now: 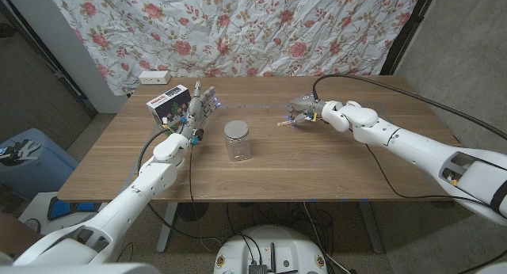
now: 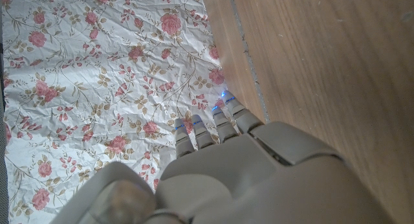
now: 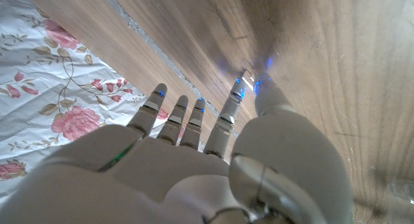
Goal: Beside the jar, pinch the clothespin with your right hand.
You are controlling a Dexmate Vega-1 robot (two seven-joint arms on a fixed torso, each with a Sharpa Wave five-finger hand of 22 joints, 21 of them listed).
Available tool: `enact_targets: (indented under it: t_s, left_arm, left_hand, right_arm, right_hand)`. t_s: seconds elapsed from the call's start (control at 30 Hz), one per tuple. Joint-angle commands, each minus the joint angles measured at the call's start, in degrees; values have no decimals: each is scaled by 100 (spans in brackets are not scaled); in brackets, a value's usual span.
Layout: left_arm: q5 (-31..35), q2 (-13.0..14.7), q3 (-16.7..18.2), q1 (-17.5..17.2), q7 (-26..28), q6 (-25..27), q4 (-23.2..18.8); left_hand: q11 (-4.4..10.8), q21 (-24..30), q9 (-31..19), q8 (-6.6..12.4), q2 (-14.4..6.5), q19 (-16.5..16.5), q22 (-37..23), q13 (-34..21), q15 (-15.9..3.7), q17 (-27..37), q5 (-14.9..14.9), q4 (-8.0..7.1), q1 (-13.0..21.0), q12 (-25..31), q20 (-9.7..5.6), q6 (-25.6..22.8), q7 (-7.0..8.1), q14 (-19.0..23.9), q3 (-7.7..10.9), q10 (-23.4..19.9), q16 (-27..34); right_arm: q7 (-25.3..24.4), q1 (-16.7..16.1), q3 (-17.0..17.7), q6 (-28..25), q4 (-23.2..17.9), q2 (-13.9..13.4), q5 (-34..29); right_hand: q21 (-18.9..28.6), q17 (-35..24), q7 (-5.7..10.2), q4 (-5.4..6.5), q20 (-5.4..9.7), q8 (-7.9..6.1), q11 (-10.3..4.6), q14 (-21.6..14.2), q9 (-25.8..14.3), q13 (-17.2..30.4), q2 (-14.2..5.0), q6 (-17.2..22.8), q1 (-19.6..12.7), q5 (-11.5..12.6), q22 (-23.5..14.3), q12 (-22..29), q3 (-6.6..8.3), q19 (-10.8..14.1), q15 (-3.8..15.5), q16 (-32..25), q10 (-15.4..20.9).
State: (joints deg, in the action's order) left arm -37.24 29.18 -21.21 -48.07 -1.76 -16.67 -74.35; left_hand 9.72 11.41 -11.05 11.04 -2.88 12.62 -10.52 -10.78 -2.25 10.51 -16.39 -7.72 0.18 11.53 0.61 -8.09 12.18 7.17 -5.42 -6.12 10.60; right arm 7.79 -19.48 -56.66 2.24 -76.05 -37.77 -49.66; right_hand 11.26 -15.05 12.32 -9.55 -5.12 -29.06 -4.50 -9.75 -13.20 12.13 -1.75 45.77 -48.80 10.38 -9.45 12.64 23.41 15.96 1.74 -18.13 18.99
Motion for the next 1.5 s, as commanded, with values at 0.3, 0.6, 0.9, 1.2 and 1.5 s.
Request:
enact_targets:
  t_s: [0.3, 0.6, 0.9, 1.2, 1.5]
  left_arm:
    - [2, -1, 2, -4, 12, 1, -6]
    - [0, 2, 1, -3, 0, 1, -4]
    - [1, 1, 0, -2, 1, 1, -4]
    - [0, 1, 0, -2, 0, 0, -2]
    - [1, 0, 0, -1, 0, -1, 0]
  left_hand:
    - [42, 42, -28, 35, -61, 40, -14, -12, -37, 21, -23, -32, 5, 33, -10, -1, 50, 49, 0, -15, 29]
    - [42, 40, -28, 35, -61, 34, -14, -12, -42, 21, -23, -32, 4, 32, -5, 0, 50, 50, 0, -12, 29]
    - [39, 41, -28, 35, -61, 37, -14, -12, -41, 21, -23, -32, 4, 33, -6, 0, 50, 54, 0, -14, 31]
    - [33, 41, -28, 36, -61, 37, -14, -12, -39, 21, -23, -32, 4, 35, -2, -1, 50, 53, 0, -19, 30]
    - [44, 41, -28, 36, -61, 38, -14, -12, -38, 21, -23, -32, 4, 35, -2, -1, 50, 46, 0, -20, 28]
  right_arm:
    - [-201, -123, 56, -117, -32, -5, 56]
    - [-427, -235, 129, -219, -77, -17, 107]
    - [-628, -304, 185, -205, -112, -72, 148]
    - [-767, -373, 264, -193, -179, -136, 204]
    - [-965, -520, 448, -175, -364, -261, 340]
  right_hand:
    - [0, -47, 14, 27, 64, -156, -26, -120, -64, 32, -18, 239, -46, -10, -21, 74, -18, 110, 64, -102, 200]
    - [42, -88, 33, 48, 137, -251, -68, -284, -100, 34, -108, 361, -68, -1, -24, 111, -33, 297, 206, -197, 389]
    - [58, -103, 39, 32, 174, -278, -88, -322, -111, 34, -144, 391, -111, 6, -26, 117, -31, 387, 239, -226, 451]
    - [56, -118, 40, 23, 209, -293, -95, -359, -119, 35, -158, 401, -139, 8, -27, 109, -36, 419, 271, -252, 461]
    - [52, -130, 40, 19, 213, -302, -95, -375, -124, 36, -165, 400, -155, 8, -28, 100, -45, 437, 275, -267, 462]
